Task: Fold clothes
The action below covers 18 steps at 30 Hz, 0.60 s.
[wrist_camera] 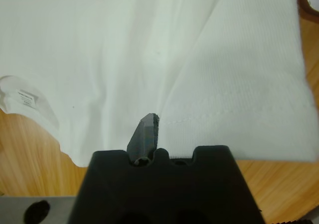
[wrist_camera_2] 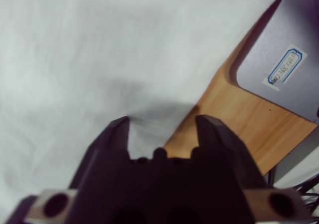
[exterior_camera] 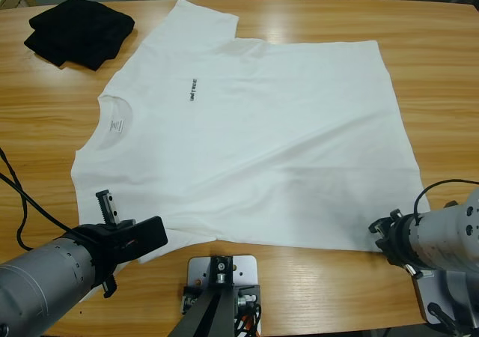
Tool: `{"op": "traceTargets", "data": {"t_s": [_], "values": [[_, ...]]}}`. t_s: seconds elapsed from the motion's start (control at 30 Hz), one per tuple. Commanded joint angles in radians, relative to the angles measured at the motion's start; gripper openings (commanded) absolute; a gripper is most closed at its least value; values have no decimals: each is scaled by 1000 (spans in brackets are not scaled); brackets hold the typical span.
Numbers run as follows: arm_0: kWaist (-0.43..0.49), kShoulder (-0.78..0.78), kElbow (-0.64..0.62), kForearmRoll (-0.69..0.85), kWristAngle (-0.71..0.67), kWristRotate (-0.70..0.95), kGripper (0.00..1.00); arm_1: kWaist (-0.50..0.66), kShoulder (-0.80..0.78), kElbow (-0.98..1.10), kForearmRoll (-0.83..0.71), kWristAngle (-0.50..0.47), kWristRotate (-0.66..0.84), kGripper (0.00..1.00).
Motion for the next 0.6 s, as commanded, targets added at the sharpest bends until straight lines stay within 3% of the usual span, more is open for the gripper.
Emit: {"op": "traceTargets", "data": {"t_s": [0.03, 0.17, 0.23, 0.33, 0.6], "values": [[21, -11, 22, -3, -12, 20, 0, 15, 77, 20, -26, -25, 7, 480], [22, -2, 19, -3, -12, 24, 0, 17, 76, 22, -26, -25, 10, 462], [22, 1, 19, -3, -12, 24, 0, 18, 73, 26, -24, -22, 7, 323], [22, 1, 18, -4, -12, 24, 0, 19, 63, 39, -24, -26, -12, 9], [22, 1, 18, -4, -12, 23, 0, 19, 58, 37, -17, -44, -39, 0]]}}
